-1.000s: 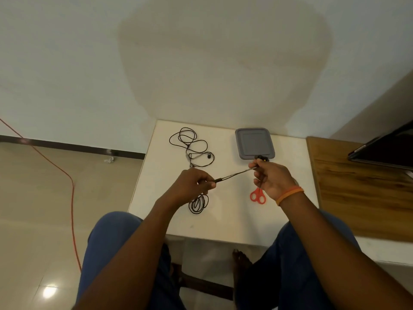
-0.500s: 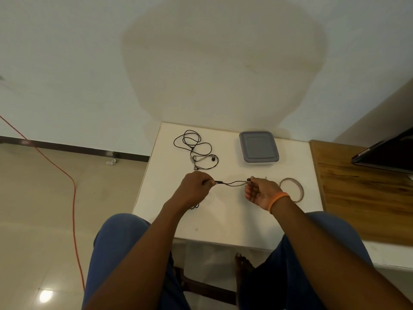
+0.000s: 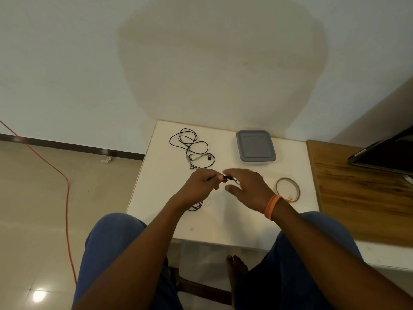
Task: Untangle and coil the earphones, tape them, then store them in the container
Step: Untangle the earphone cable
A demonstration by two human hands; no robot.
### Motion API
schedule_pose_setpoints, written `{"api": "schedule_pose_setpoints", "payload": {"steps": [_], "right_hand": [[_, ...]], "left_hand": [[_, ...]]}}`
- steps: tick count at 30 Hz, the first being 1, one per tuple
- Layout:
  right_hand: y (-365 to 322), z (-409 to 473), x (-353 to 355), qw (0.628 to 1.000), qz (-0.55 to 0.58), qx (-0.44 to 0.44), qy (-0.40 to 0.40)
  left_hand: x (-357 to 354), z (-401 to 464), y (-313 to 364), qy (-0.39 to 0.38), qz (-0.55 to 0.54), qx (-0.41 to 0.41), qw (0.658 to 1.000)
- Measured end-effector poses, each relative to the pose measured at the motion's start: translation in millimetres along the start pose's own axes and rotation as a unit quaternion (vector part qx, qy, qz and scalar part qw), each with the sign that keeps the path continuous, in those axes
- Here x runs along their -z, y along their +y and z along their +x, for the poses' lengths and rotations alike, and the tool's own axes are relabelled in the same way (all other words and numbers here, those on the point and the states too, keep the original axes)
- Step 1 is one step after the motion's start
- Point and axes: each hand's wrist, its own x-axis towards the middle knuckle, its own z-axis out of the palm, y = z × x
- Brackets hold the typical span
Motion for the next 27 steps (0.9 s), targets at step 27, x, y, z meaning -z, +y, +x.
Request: {"api": "schedule_pose_setpoints", "payload": {"steps": [27], "right_hand": [[0,16,-24,0.978,-0.118,0.134,0.109]], "left_hand": [[22,6,-5,-0.005,0.125,-0.041,0.991]]}}
